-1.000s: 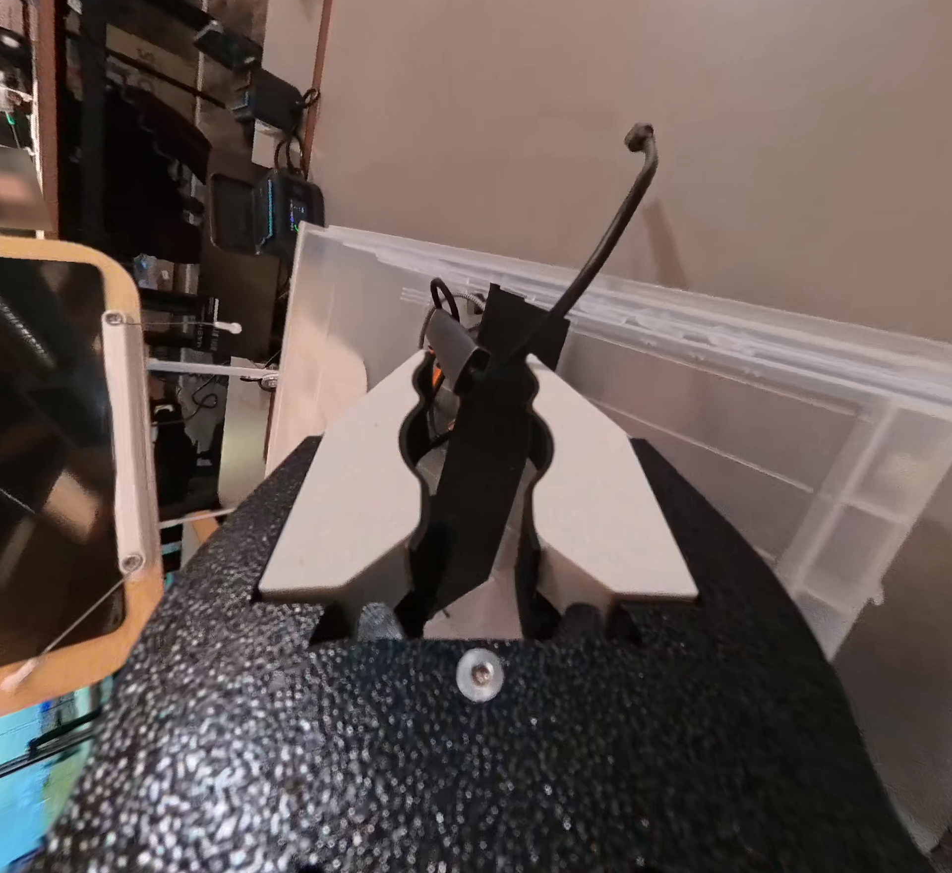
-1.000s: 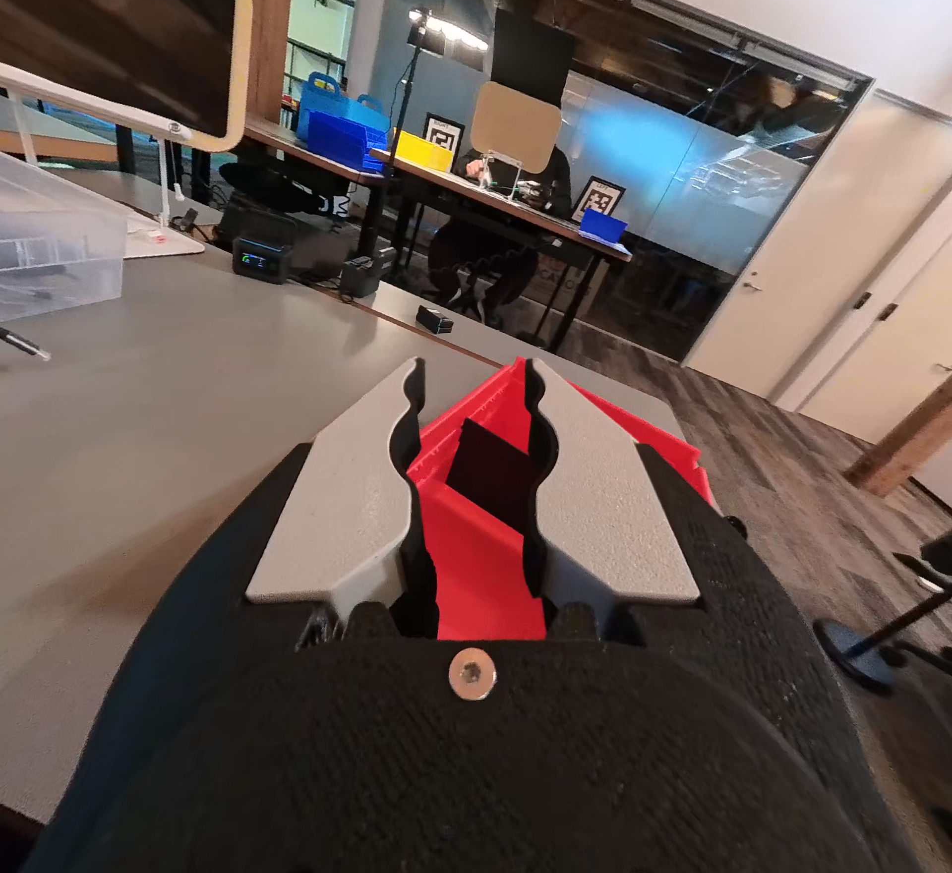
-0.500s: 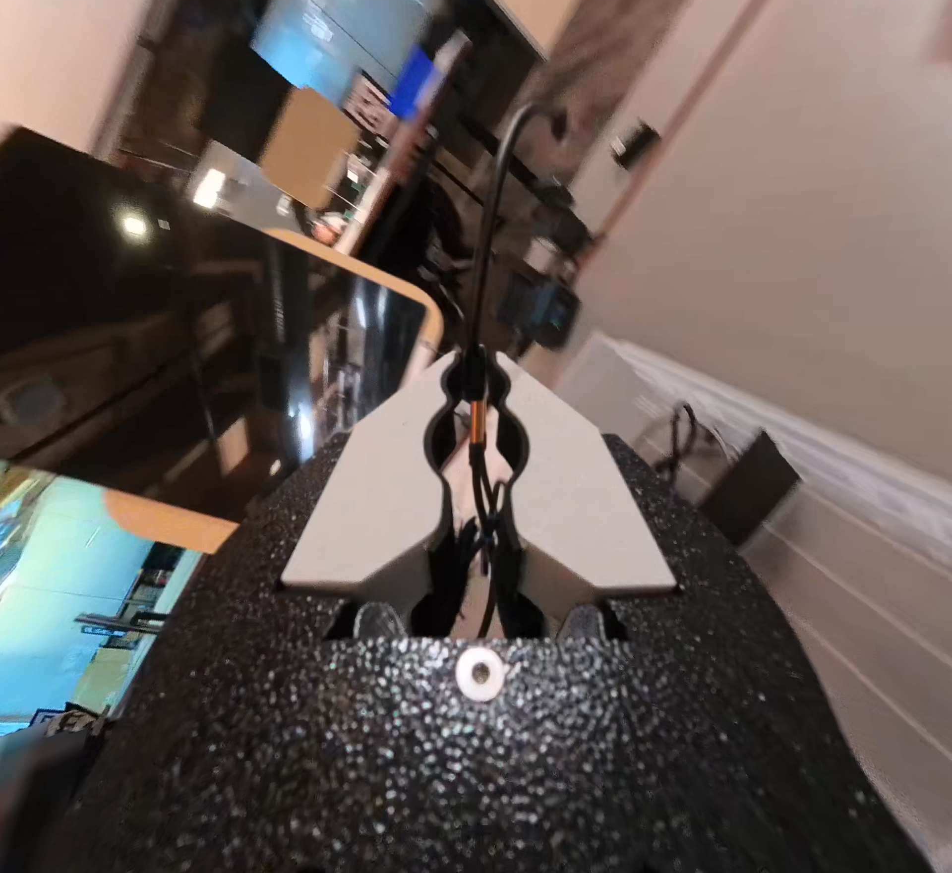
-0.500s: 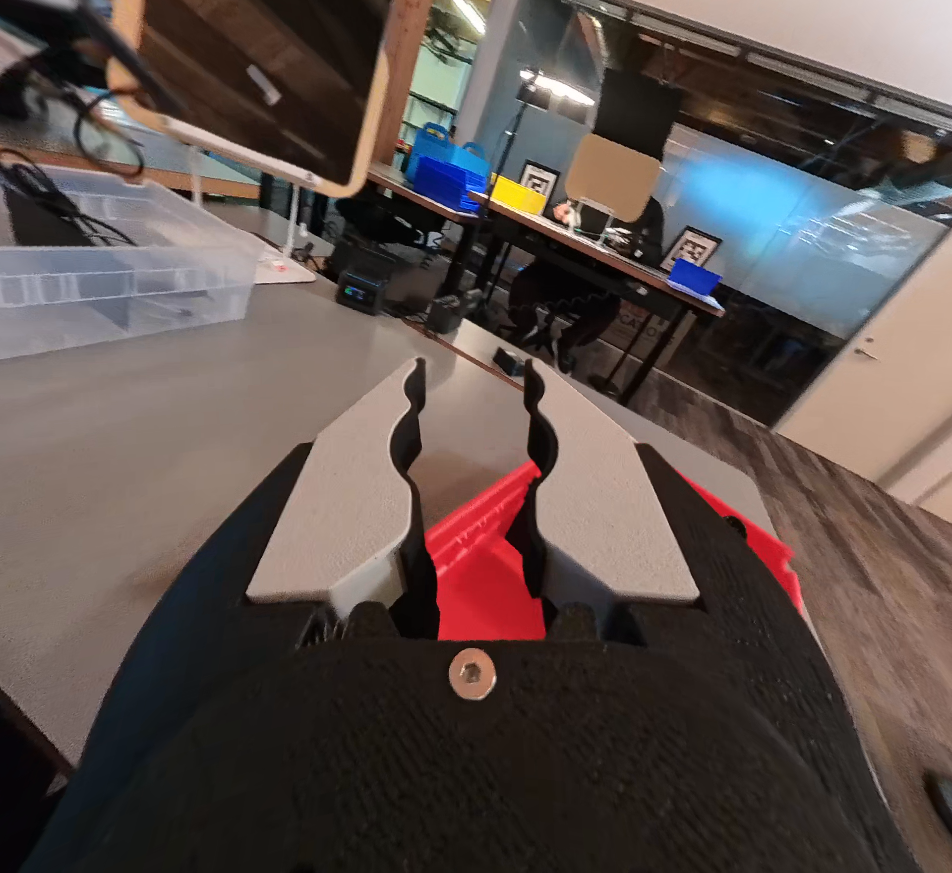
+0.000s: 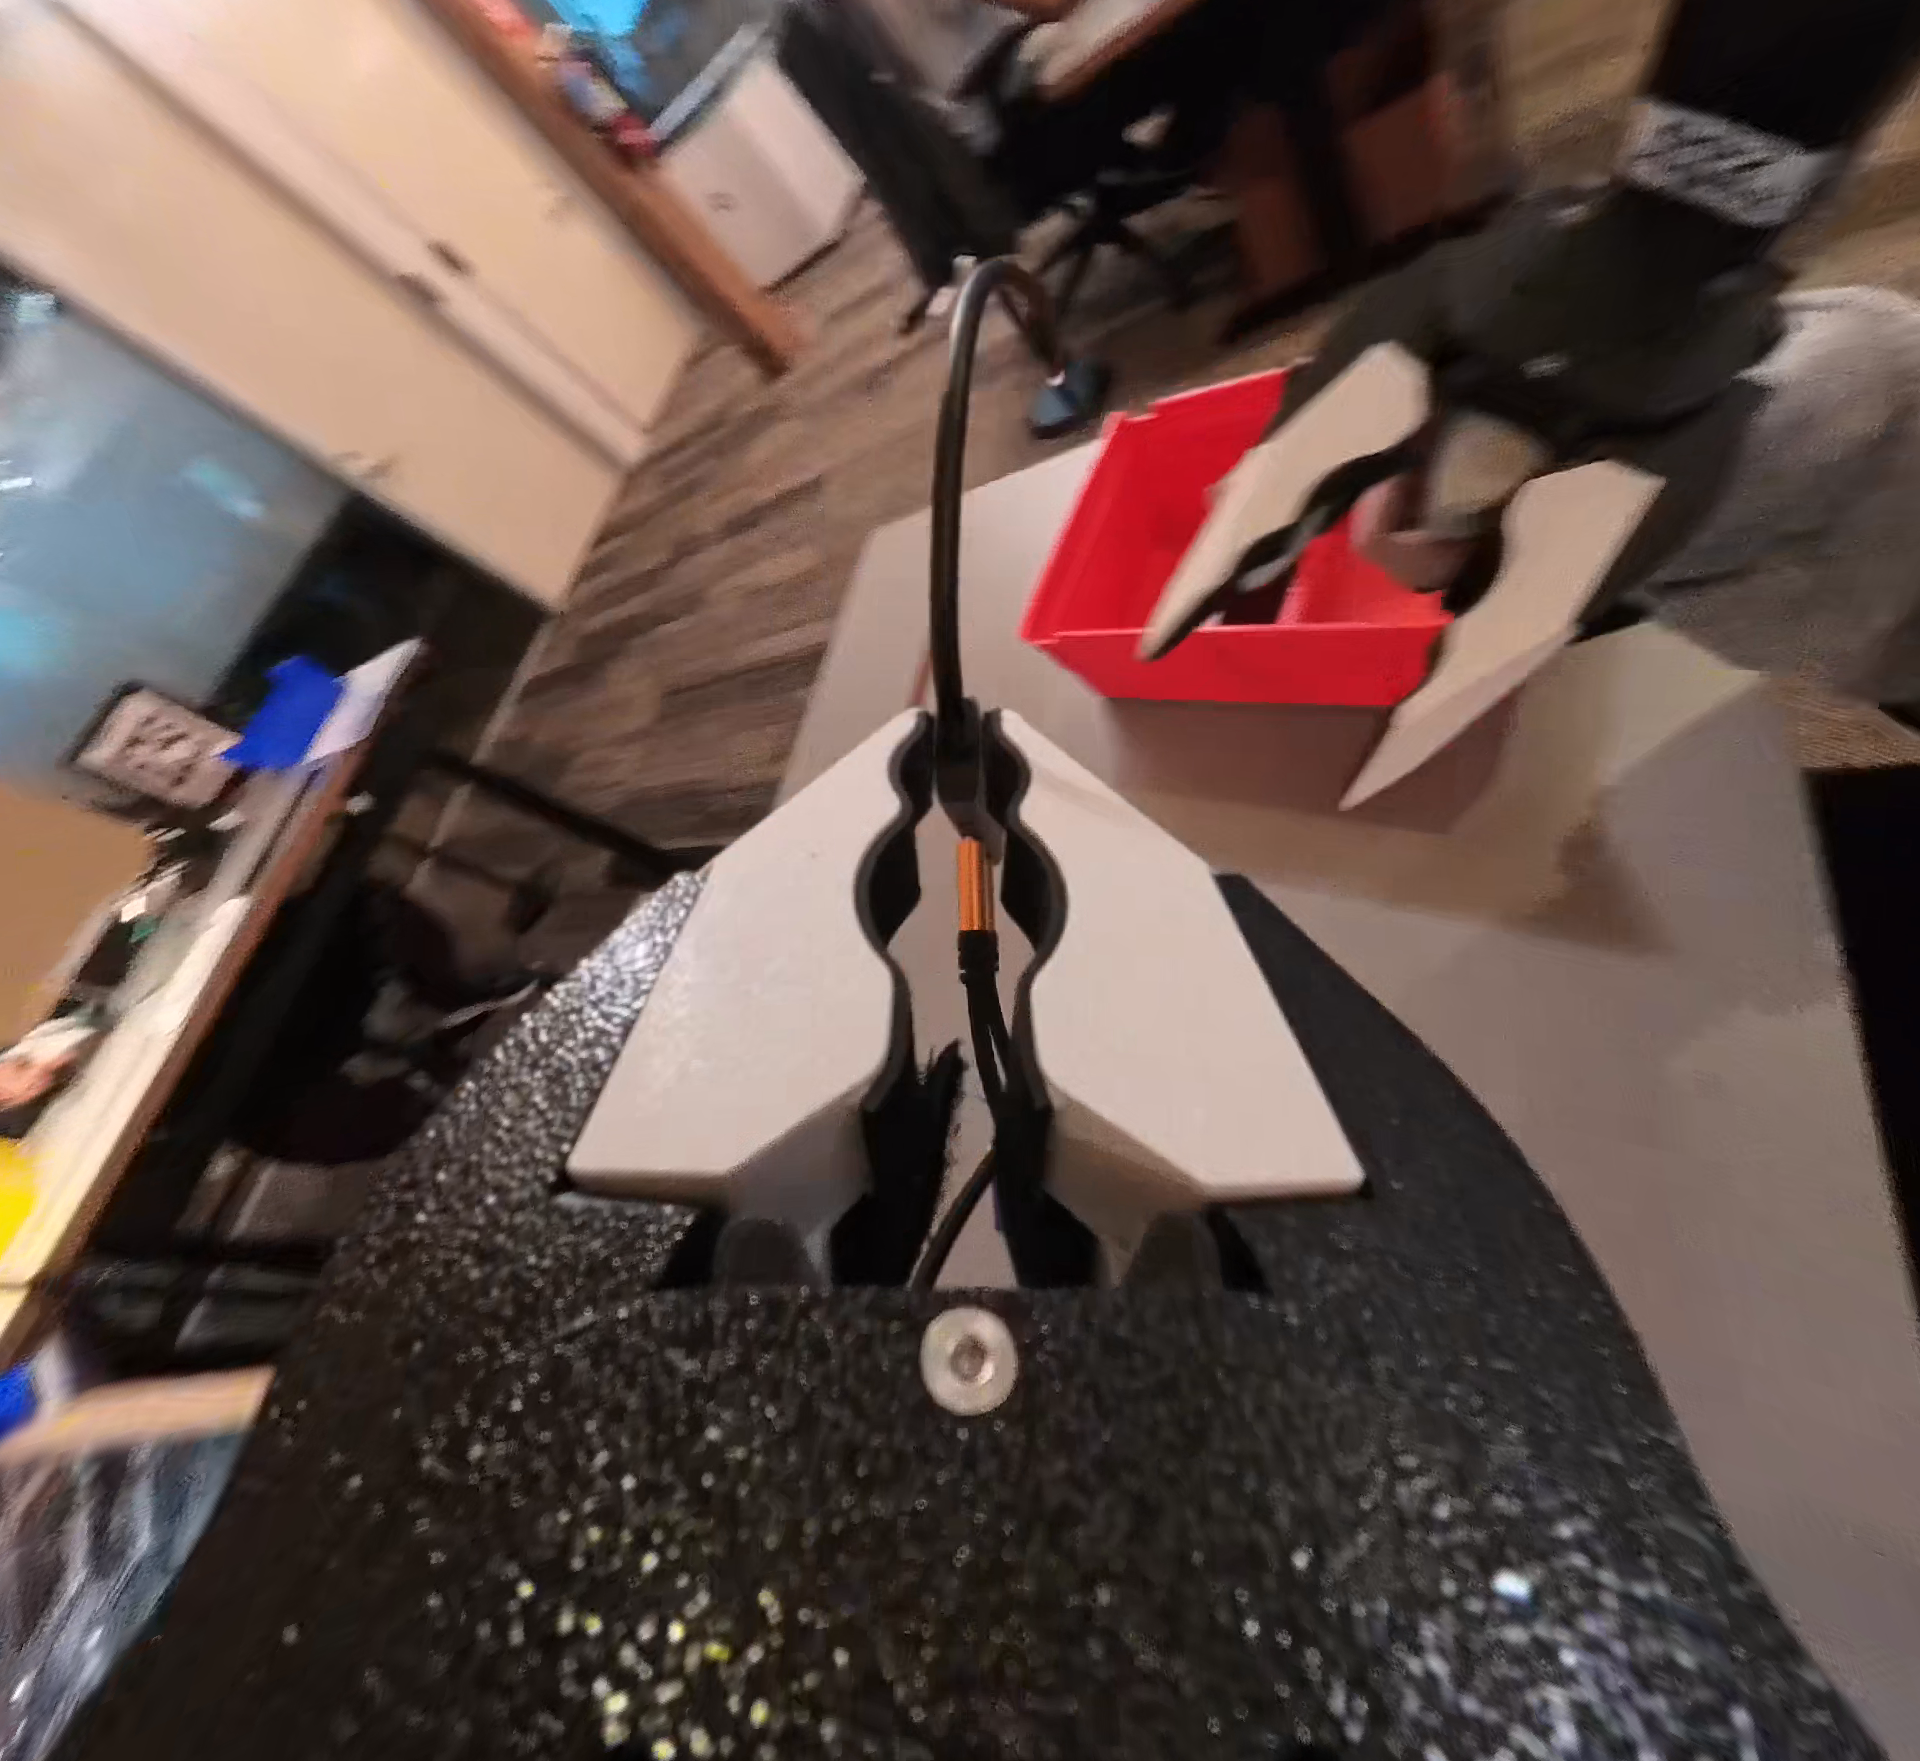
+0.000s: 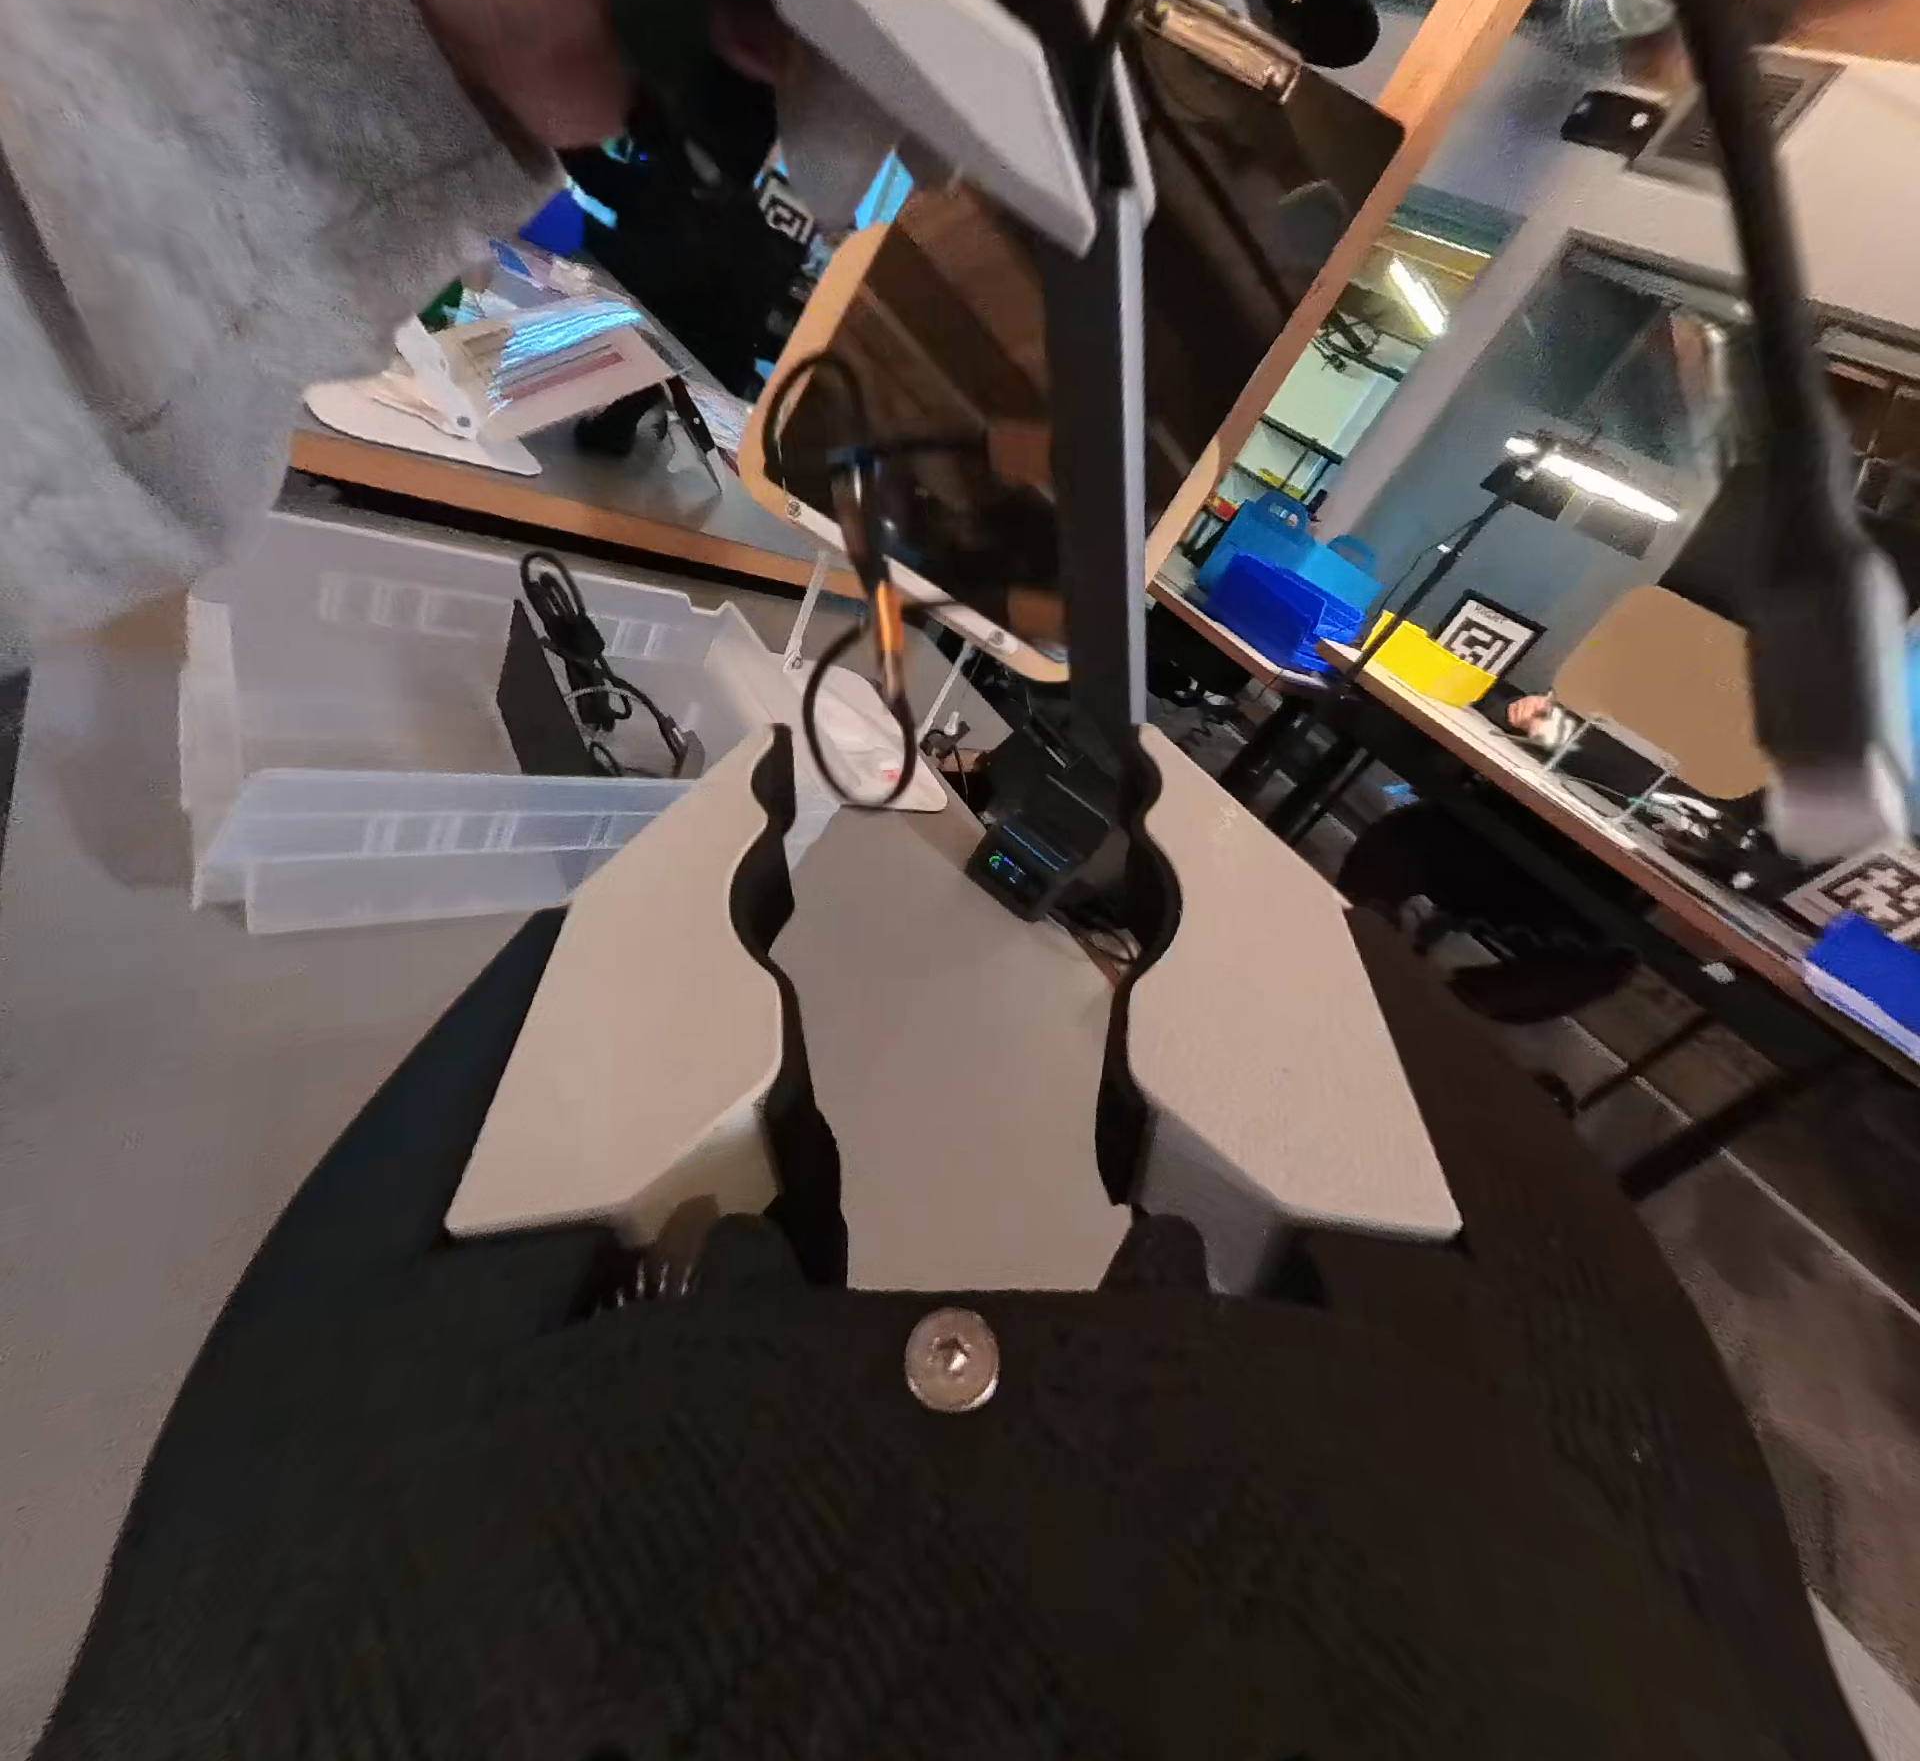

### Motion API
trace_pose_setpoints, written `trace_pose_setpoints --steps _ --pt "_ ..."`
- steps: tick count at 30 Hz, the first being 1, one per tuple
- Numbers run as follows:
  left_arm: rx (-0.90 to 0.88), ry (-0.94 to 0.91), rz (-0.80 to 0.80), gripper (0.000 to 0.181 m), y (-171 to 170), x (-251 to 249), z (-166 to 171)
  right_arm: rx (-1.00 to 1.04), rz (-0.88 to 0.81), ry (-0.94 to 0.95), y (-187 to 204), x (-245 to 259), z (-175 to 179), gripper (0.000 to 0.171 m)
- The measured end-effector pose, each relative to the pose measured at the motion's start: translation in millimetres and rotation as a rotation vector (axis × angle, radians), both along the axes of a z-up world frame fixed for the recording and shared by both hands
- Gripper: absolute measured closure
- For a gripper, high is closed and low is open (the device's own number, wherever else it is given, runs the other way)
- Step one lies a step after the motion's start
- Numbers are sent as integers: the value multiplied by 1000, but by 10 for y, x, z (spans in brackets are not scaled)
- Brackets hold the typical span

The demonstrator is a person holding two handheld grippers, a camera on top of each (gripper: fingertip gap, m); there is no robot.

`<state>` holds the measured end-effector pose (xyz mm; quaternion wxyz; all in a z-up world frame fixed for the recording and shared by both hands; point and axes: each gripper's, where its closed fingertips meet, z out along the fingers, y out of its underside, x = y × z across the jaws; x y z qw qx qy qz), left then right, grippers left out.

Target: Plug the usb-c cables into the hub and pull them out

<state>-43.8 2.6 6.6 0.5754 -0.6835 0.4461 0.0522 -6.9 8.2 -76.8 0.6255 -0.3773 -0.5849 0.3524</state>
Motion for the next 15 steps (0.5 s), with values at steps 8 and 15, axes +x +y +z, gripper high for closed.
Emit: trace_pose_setpoints --steps 8,15 --pt "-228 53 -266 175 152 802 -669 -69 17 13 216 209 -107 155" --pt "-276 -67 -306 151 254 936 -1012 -183 98 -48 275 472 -417 164"
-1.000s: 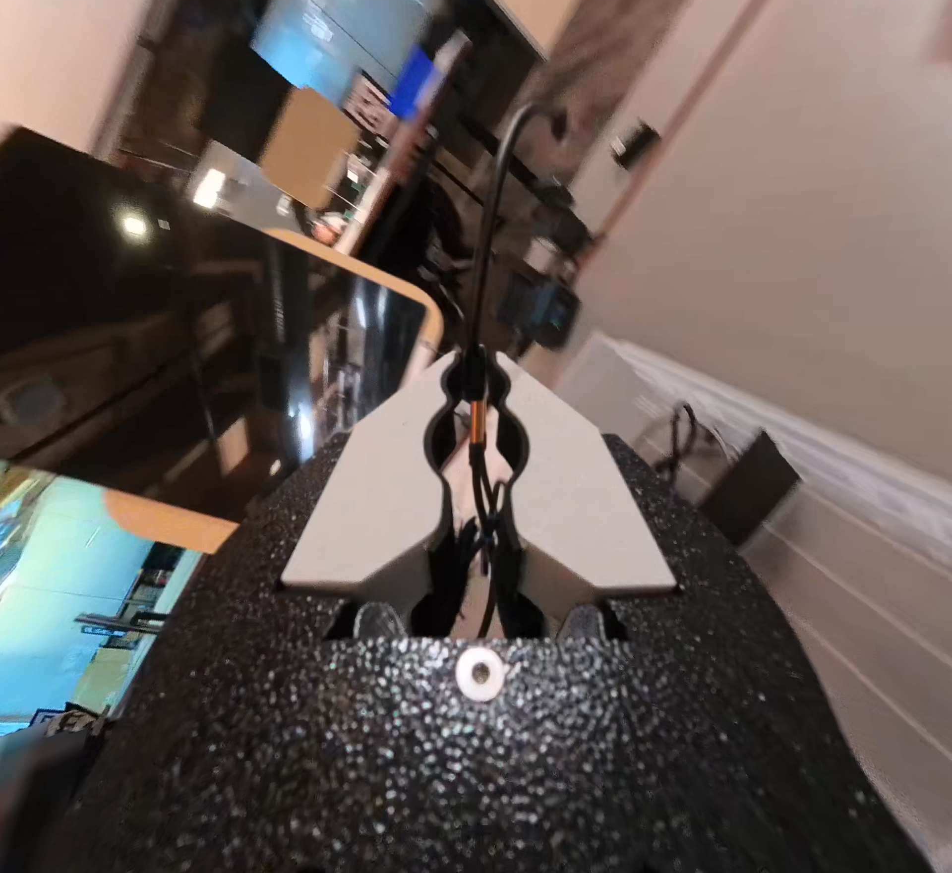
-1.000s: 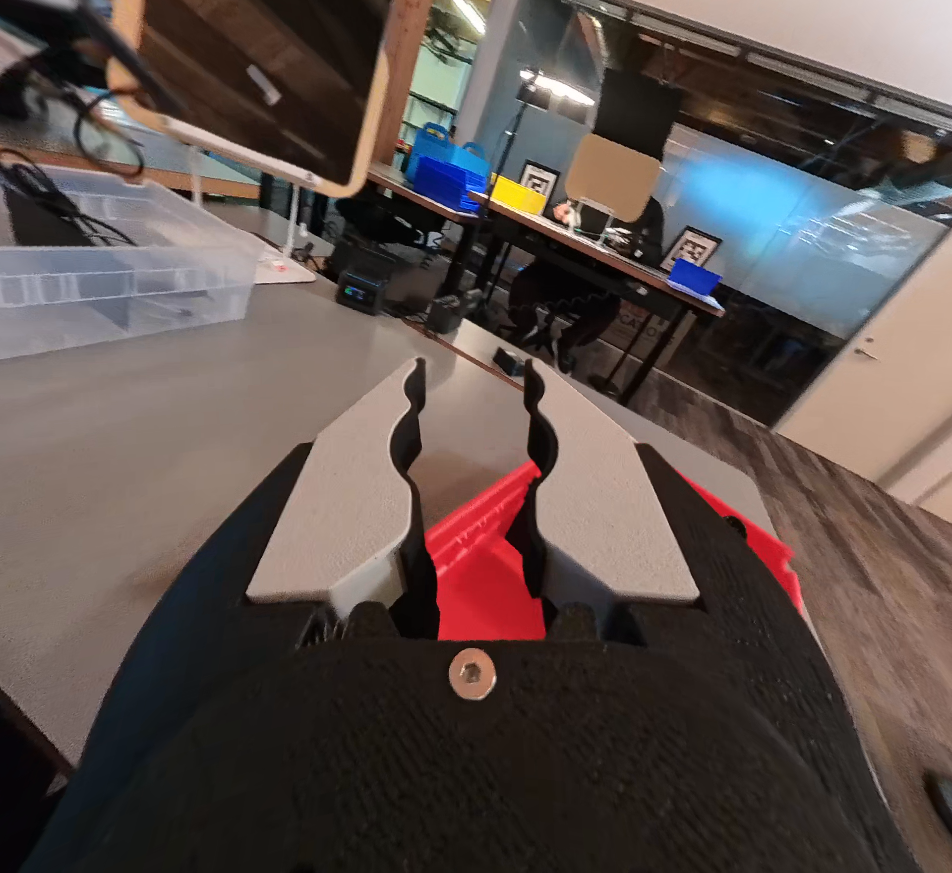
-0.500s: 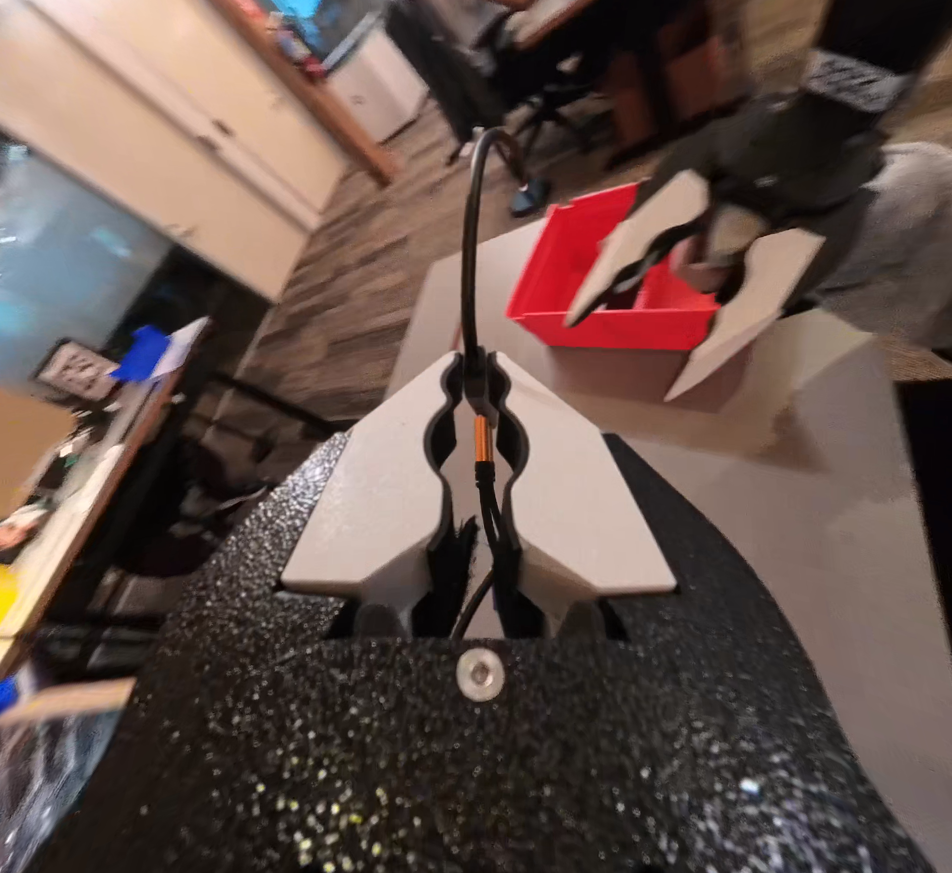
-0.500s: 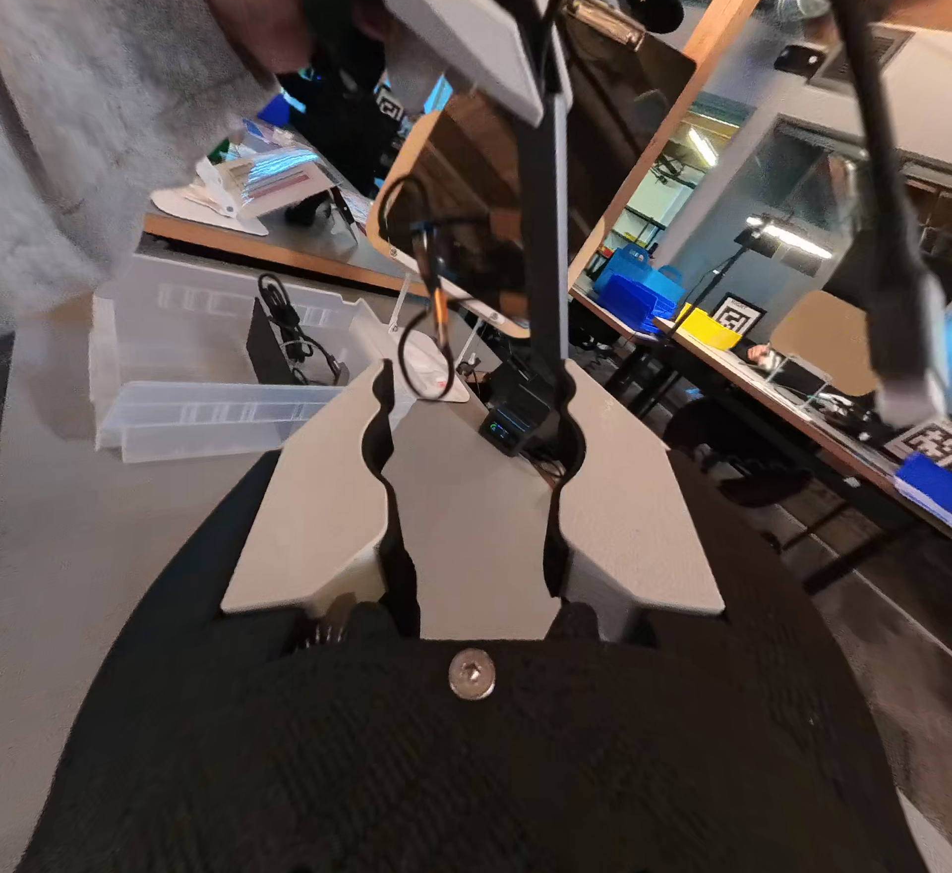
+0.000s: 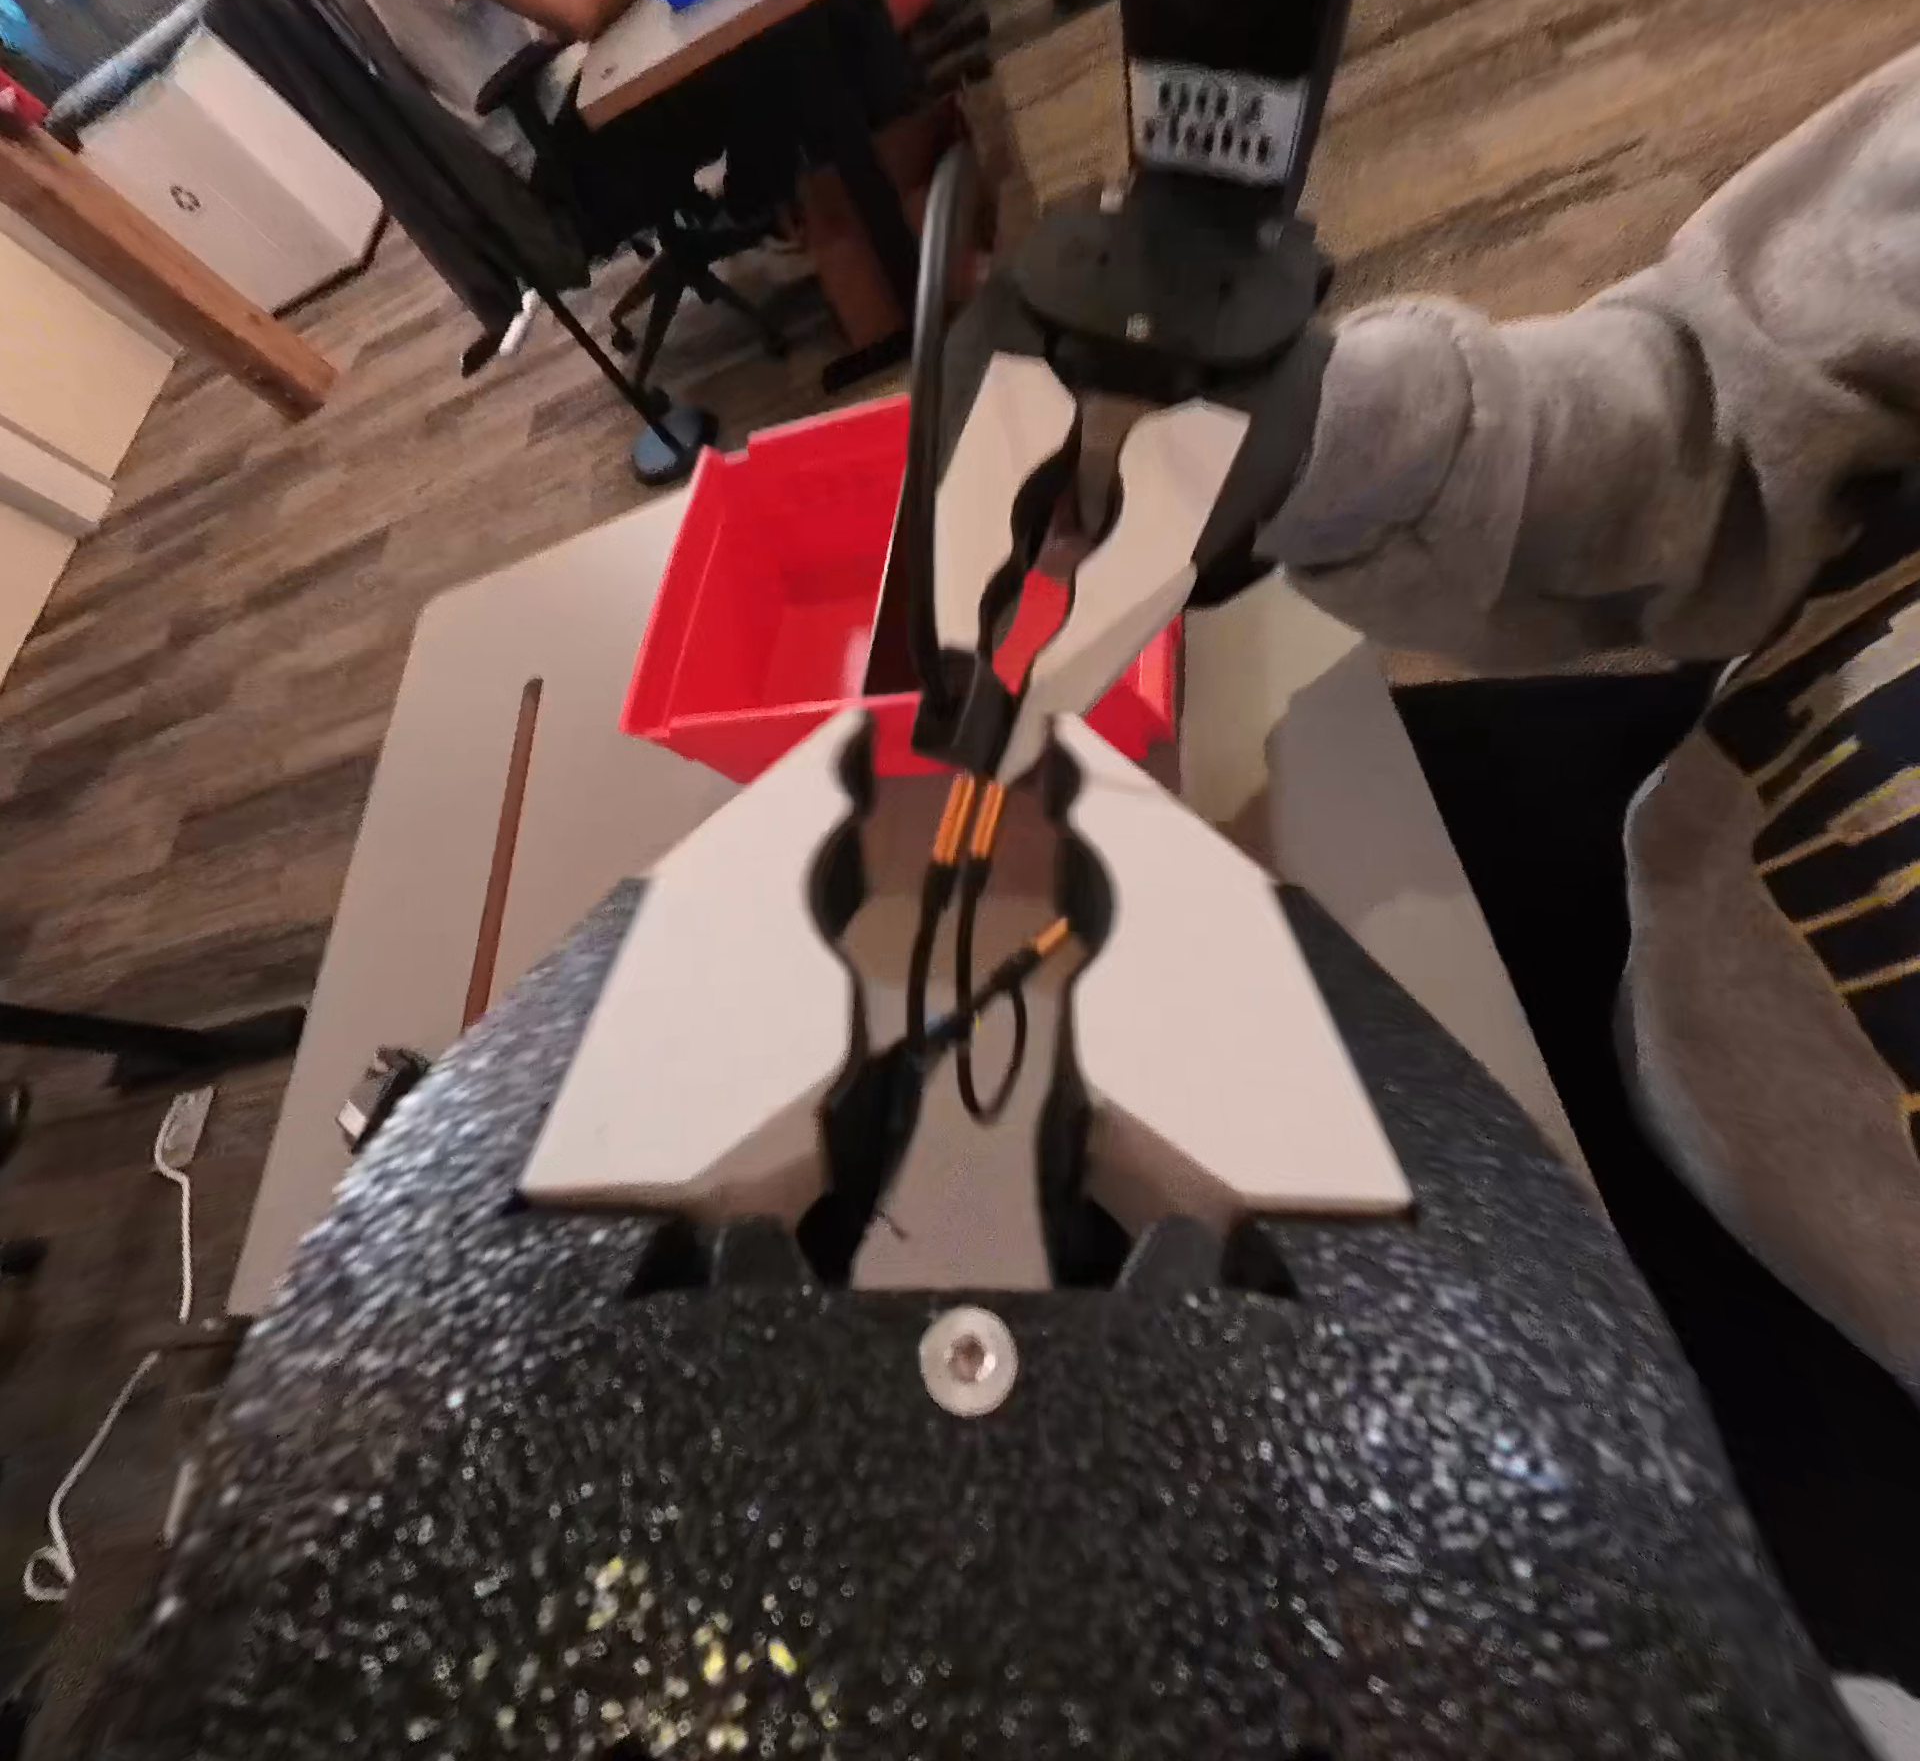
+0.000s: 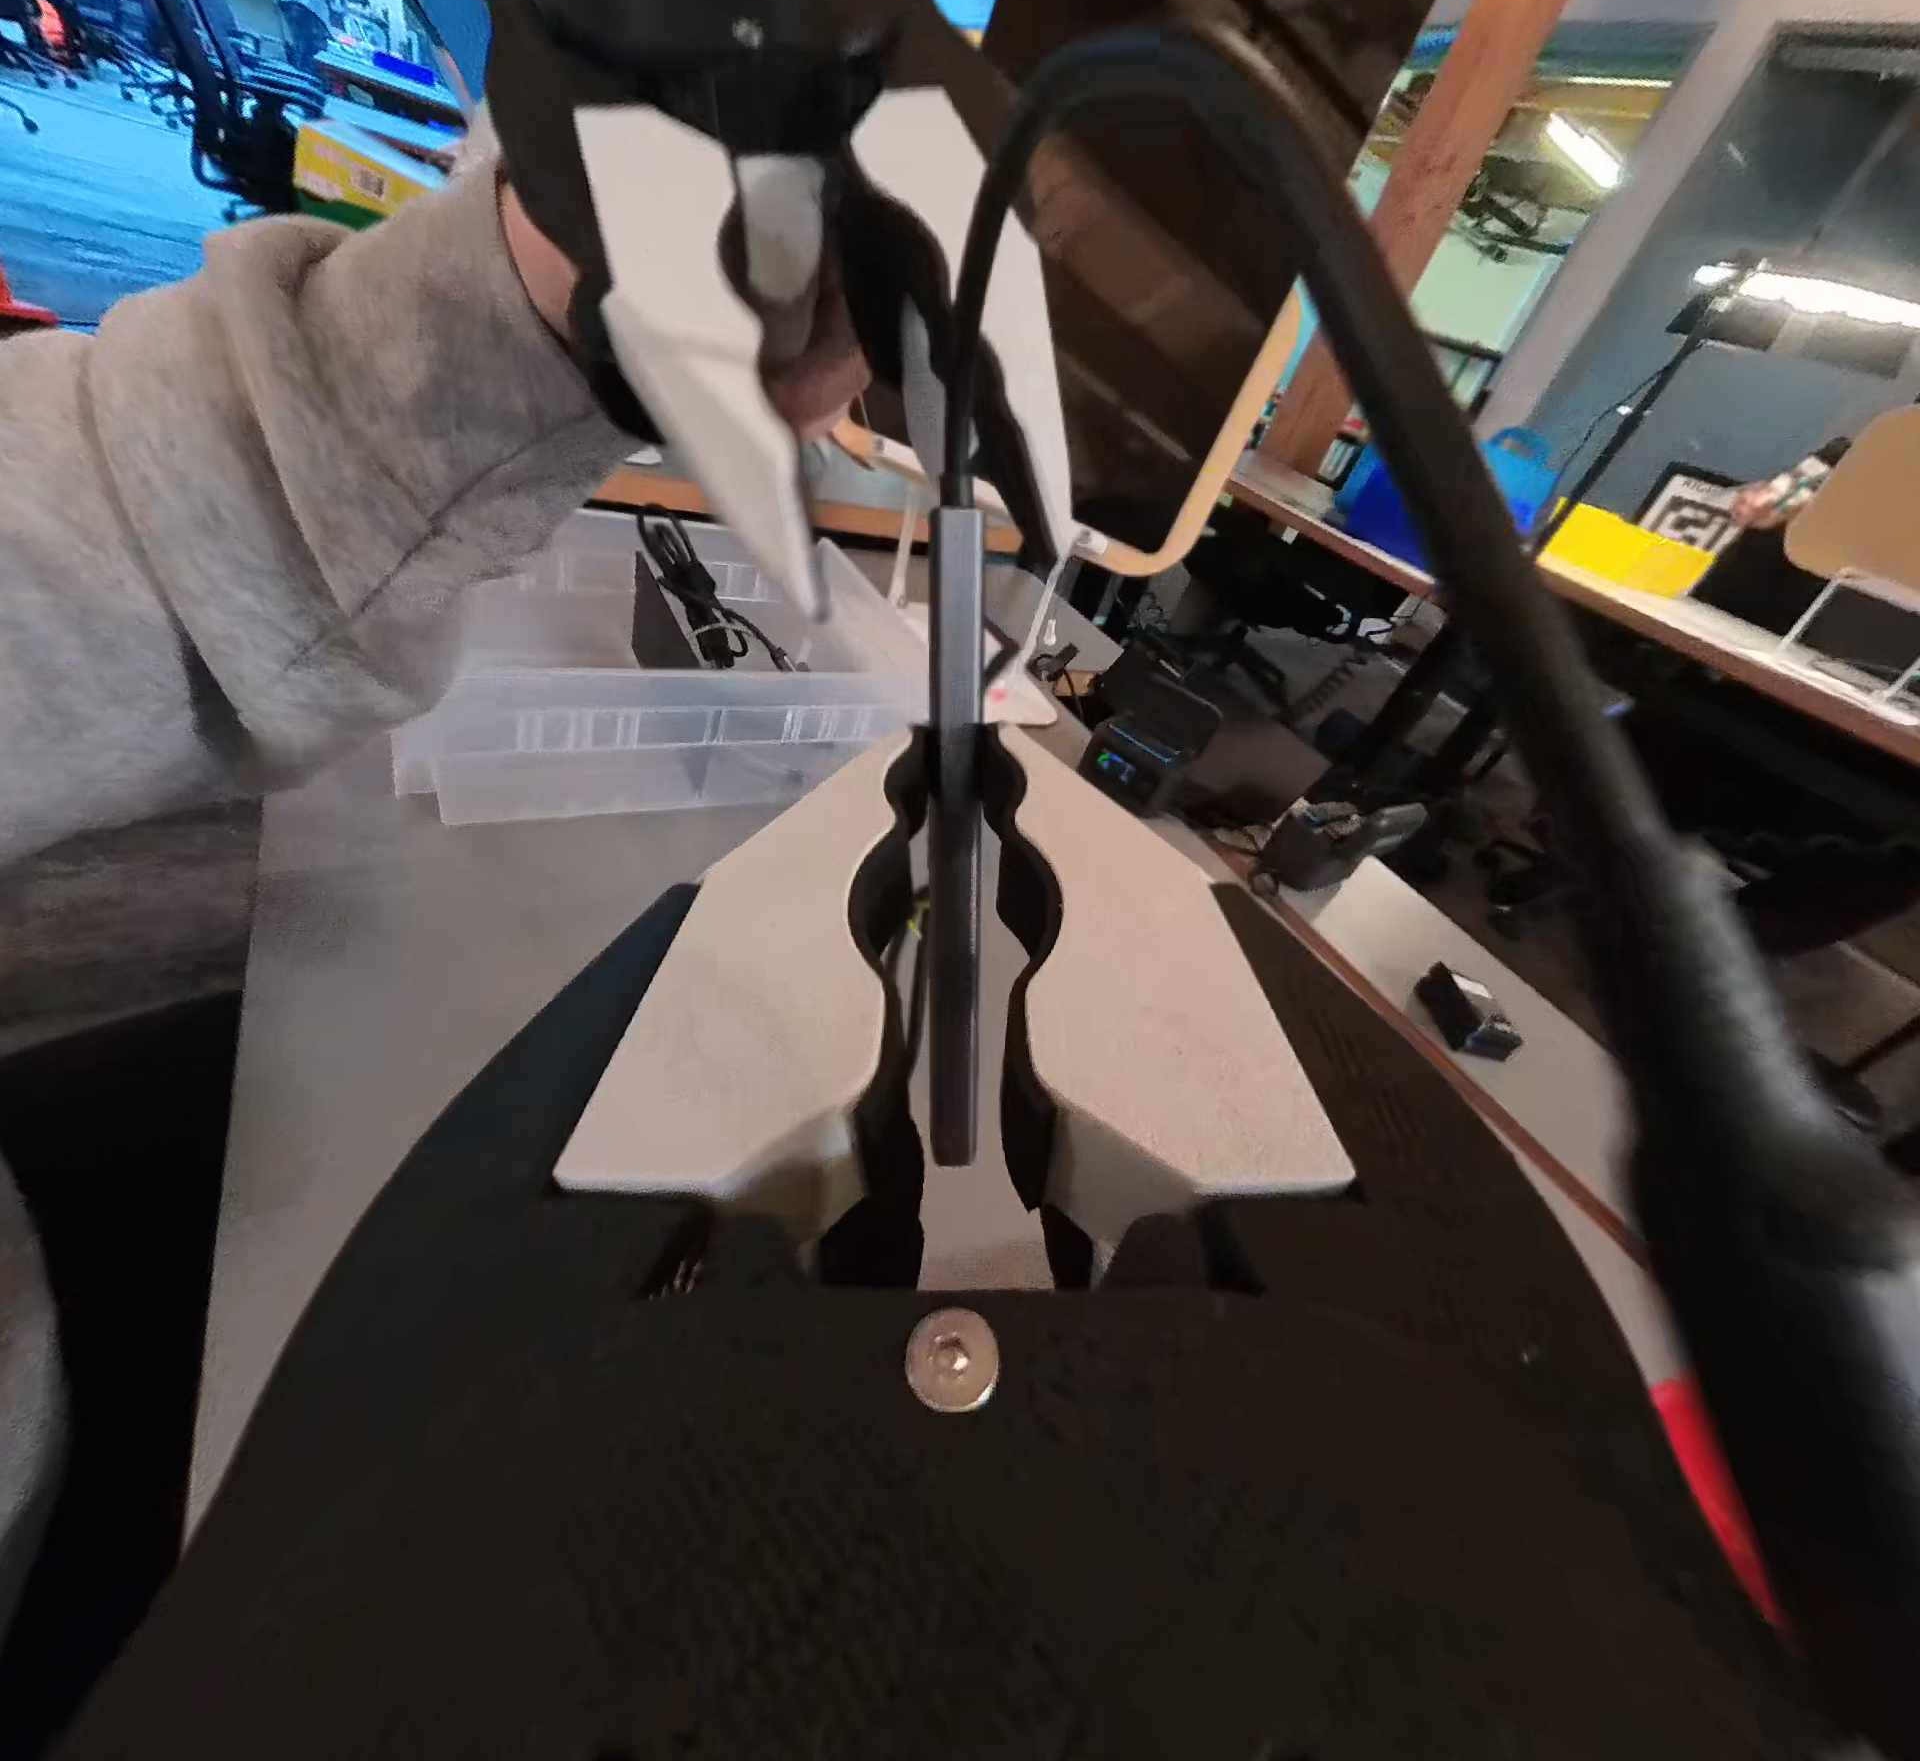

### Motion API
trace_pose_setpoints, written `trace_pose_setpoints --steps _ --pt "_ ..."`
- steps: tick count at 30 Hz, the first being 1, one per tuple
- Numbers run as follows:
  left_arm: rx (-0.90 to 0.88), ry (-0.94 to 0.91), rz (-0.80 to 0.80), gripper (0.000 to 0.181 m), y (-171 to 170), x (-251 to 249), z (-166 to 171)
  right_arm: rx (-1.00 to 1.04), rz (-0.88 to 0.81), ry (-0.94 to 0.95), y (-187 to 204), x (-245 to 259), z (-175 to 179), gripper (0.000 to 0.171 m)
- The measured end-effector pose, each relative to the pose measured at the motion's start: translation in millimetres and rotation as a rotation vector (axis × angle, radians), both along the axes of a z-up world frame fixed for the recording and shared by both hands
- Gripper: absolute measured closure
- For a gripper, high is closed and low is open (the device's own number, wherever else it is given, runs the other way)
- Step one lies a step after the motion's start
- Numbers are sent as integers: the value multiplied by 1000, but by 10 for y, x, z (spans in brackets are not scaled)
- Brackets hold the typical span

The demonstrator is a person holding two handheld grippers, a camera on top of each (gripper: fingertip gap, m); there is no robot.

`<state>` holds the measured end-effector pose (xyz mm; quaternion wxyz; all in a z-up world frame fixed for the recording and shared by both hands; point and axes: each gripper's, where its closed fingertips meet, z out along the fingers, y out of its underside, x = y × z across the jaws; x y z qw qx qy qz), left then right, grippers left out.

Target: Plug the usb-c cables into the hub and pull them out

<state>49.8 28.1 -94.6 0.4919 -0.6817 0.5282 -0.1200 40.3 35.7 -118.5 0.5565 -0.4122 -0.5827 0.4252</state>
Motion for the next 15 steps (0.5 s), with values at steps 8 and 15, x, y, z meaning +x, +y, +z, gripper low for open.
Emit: trace_pose_setpoints --steps 8,15 --pt "-90 79 -69 170 53 106 -679 -5 117 -41 -87 162 -177 164" --pt "-28 25 -188 177 -157 169 -678 54 168 -72 -290 259 -283 164"
